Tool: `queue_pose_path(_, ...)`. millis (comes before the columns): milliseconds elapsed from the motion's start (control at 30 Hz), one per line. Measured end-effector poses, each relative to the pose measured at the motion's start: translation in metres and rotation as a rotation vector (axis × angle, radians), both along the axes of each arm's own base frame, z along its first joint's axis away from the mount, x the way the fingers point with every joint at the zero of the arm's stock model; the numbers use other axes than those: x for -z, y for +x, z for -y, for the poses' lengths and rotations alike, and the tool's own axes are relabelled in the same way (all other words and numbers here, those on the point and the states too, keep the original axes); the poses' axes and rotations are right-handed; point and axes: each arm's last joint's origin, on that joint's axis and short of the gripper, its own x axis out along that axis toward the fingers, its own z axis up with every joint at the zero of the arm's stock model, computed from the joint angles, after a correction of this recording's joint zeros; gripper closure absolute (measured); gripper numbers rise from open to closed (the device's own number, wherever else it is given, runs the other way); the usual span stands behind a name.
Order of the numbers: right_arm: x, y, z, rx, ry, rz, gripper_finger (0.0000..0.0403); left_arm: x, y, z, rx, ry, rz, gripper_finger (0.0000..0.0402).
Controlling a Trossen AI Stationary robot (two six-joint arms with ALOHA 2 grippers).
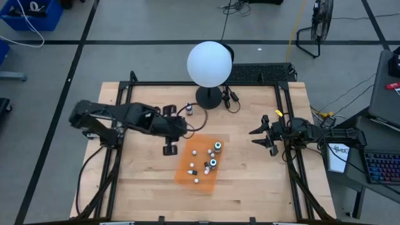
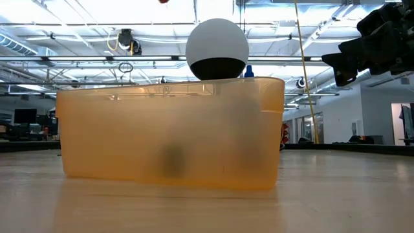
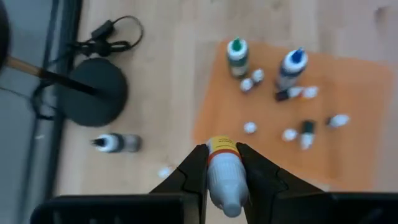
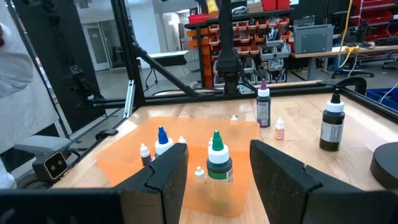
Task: Pick & Place food coloring
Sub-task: Put the small orange food coloring bottle into the orange bin
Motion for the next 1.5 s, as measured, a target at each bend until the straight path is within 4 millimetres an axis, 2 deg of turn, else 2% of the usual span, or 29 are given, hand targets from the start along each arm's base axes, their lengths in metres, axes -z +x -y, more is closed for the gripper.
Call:
queue_pose_path(133, 0.0, 0.0, 0.0, 0.0, 0.0, 0.0, 0.0237, -0.008, 0.031, -0.004, 0.03, 0.062, -0.068, 0.0337)
queue_pose_path(267, 0.0, 0.0, 0.0, 0.0, 0.0, -0.002, 0.0238, 0.002, 0.062, -0.009, 0.083, 0.1, -0.157, 0.0337)
queue_pose_path(367, 0.0, 0.0, 0.0, 0.0, 0.0, -0.002, 0.0238, 0.022, 0.081, -0.013, 0.097, 0.106, -0.245, 0.0337)
queue_pose_path(500, 0.0, 0.0, 0.0, 0.0, 0.0, -0.002, 0.0239, 0.058, 0.095, -0.017, 0.093, 0.111, -0.392, 0.0337)
queue_pose_path(633, 0.0, 0.0, 0.0, 0.0, 0.0, -0.002, 0.024, 0.093, 0.107, -0.016, 0.142, 0.091, -0.405, 0.0336)
queue_pose_path(800, 0.0, 0.0, 0.0, 0.0, 0.0, -0.002, 0.0237, 0.129, 0.112, -0.022, 0.184, 0.043, -0.429, 0.0338)
queue_pose_path(967, 0.0, 0.0, 0.0, 0.0, 0.0, -0.002, 0.0238, 0.156, 0.113, -0.036, 0.163, -0.02, -0.427, 0.0338)
queue_pose_path(1267, 0.0, 0.0, 0.0, 0.0, 0.0, -0.002, 0.024, 0.192, 0.113, -0.041, 0.173, -0.1, -0.388, 0.0338)
queue_pose_path(1500, 0.0, 0.0, 0.0, 0.0, 0.0, -0.002, 0.0237, 0.211, 0.11, -0.04, 0.161, -0.162, -0.376, 0.0338)
